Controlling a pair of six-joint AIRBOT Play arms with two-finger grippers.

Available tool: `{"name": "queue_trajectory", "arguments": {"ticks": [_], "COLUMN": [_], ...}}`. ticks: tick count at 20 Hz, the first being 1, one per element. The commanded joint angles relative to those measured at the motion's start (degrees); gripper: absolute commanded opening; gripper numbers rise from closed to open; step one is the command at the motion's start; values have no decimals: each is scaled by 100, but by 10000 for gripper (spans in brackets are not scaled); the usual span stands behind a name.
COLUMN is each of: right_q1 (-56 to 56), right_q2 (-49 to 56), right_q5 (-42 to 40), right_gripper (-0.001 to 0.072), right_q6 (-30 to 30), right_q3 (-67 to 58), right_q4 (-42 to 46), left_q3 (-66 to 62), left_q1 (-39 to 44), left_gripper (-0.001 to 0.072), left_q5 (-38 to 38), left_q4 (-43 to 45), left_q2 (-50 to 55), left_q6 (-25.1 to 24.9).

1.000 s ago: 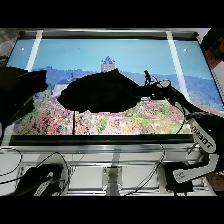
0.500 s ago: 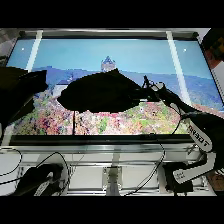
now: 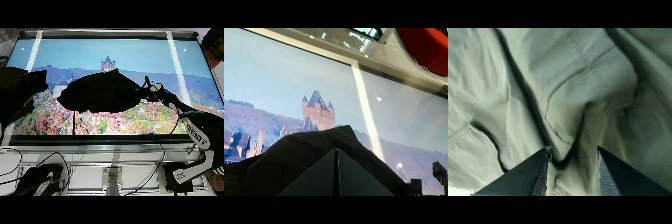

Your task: Fold the clothes and pants, and hang the long-sleeved shirts on hangers.

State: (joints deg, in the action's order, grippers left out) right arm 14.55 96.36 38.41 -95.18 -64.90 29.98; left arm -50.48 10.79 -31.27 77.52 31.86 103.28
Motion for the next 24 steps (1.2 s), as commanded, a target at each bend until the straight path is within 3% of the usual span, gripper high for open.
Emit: {"name": "queue_trajectory", "arguments": {"ticks": [1,3,6,8,12,15,19,22,23,24], "right_q1": [52,85,39,-9,-11,-166,-728,-1099,-1204,-1276], "right_q2": [181,293,317,317,317,328,579,579,581,597], "right_q5": [-195,-295,-367,-160,1021,1078,859,1043,1106,1010], "right_gripper": [336,320,8,6,4,2,2,7,40,240], "right_q6": [131,168,201,354,785,763,-11,-129,-155,-155], "right_q3": [-70,-273,-702,-1073,-2330,-3679,-5545,-5431,-5283,-5167], "right_q4": [-328,-321,-116,157,201,225,911,866,879,990], "left_q3": [2,2,2,4,9,17,24,28,28,28], "left_q1": [-7,-7,-7,-7,-7,-7,4,55,55,55], "left_gripper": [22,22,22,22,22,22,22,22,22,22], "left_q5": [2,2,2,2,-13,-328,-1073,-540,-46,450], "left_q4": [0,0,0,0,0,0,0,42,31,-31], "left_q2": [-2,-2,-2,-2,92,520,1639,2608,2793,2876], "left_q6": [2,2,2,2,0,0,-2,0,4,9]}}
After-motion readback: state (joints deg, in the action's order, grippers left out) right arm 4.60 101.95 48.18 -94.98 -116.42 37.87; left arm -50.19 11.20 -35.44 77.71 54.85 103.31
